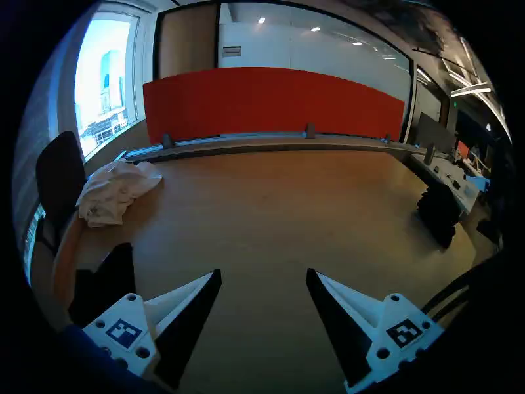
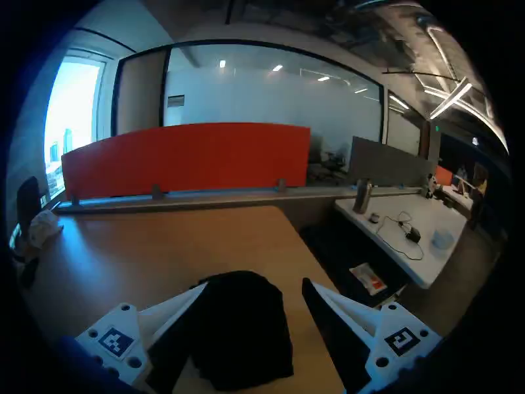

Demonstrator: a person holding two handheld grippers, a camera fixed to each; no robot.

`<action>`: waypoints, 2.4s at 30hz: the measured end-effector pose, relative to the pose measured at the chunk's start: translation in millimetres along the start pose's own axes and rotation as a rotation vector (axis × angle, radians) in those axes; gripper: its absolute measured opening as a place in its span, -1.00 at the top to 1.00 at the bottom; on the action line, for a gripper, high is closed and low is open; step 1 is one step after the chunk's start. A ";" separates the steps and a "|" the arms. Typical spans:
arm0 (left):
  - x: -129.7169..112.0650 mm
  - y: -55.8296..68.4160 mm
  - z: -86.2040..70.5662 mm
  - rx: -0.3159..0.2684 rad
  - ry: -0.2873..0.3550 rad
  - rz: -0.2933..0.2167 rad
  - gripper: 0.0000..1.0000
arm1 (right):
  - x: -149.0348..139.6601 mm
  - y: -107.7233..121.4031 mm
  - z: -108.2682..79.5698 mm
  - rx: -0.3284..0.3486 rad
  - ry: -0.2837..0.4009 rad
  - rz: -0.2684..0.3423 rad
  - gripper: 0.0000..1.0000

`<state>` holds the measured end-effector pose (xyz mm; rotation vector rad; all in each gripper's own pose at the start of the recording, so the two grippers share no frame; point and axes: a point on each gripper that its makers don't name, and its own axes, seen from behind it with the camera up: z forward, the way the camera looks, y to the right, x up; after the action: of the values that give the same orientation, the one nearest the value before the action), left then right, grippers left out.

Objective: Fold towel

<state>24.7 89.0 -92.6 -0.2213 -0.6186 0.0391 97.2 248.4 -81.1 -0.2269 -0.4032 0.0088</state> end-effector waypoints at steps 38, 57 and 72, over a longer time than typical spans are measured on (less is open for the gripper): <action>103.0 -62.5 -9.5 0.156 0.316 -0.065 -0.92 | 58.7 -59.1 -2.9 0.077 0.149 -0.005 -1.00; 120.6 -76.1 -15.0 0.165 0.364 -0.053 -0.92 | 97.3 -118.9 -12.2 0.145 0.234 -0.002 -1.00; 128.0 -84.8 -19.2 0.164 0.392 -0.058 -0.92 | 113.9 -167.3 -13.7 0.180 0.277 0.000 -1.00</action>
<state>137.6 15.7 -16.3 -0.0483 -0.2288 -0.0100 201.3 88.5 -12.3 -0.0482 -0.1251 0.0130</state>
